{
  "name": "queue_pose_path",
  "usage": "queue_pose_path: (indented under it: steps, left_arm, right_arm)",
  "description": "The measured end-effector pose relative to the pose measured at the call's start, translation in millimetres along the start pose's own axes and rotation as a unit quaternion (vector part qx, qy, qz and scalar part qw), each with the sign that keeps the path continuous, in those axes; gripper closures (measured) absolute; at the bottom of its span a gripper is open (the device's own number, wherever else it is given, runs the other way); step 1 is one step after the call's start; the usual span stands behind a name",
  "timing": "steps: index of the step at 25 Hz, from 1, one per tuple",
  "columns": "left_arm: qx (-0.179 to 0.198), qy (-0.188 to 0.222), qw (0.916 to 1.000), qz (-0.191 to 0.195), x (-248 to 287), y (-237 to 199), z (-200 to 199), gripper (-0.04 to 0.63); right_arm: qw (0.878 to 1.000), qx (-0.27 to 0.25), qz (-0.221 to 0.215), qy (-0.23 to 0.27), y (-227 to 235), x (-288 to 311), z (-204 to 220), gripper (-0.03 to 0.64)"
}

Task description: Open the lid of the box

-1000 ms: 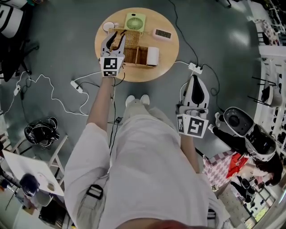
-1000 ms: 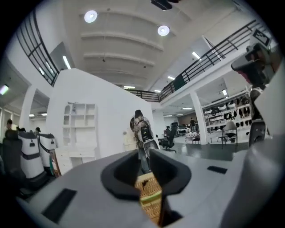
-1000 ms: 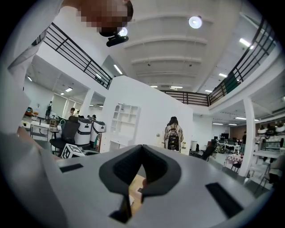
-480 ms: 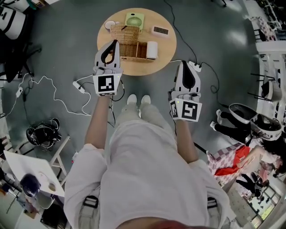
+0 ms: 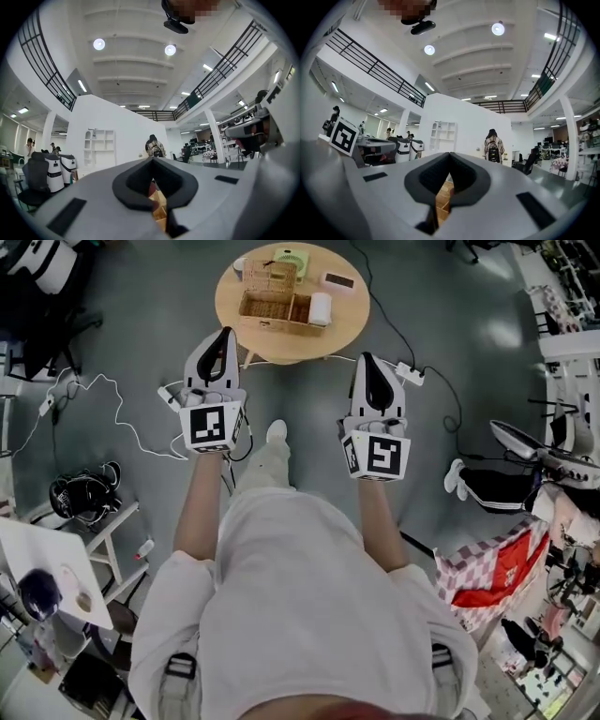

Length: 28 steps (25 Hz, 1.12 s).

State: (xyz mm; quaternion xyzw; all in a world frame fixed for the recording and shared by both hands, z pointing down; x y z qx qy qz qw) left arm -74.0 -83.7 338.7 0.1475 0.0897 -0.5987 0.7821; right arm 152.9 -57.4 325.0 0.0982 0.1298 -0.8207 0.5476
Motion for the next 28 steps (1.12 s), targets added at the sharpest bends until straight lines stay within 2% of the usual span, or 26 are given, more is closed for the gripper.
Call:
queue_pose_path:
  steps: [2,6,11,15,19,28]
  left_arm:
    - [0.006,-0.010,0.9999,-0.003,-34,15,-12,0.601]
    - [-0.009,-0.030,0.9994,-0.012,-98,43,-25,0.601]
    - [-0.009,-0.031,0.9995,-0.004,-150,65,-50,0.601]
    - [-0.006,-0.023,0.9997,0.007,-165,62,-63,0.601]
    - [-0.021,-0.015,0.9996,0.009,-177,50,-75,0.601]
    - [-0.037,-0.011,0.9991,0.016,-181,24,-98,0.600]
  right_arm:
    - [1.000,0.001,-0.009,-0.004,-8,-29,-8,0.627]
    - [1.000,0.001,-0.018,-0.013,-27,-86,-25,0.626]
    - [1.000,0.009,-0.011,-0.015,-48,-136,-39,0.624]
    - [1.000,0.002,-0.004,-0.012,-67,-146,-50,0.624]
    - [1.000,-0.006,-0.008,-0.005,-88,-148,-60,0.623]
    - [1.000,-0.005,-0.007,-0.005,-121,-127,-85,0.623]
Point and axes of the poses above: the fingertips, and each gripper's own axes: x forward along the fingers, y to its right, z out of its underside, the point moved 1 cm from there along -x, backward along the fingers, and after that the axes turned 13 degrees about y, right-handed, at the moved point
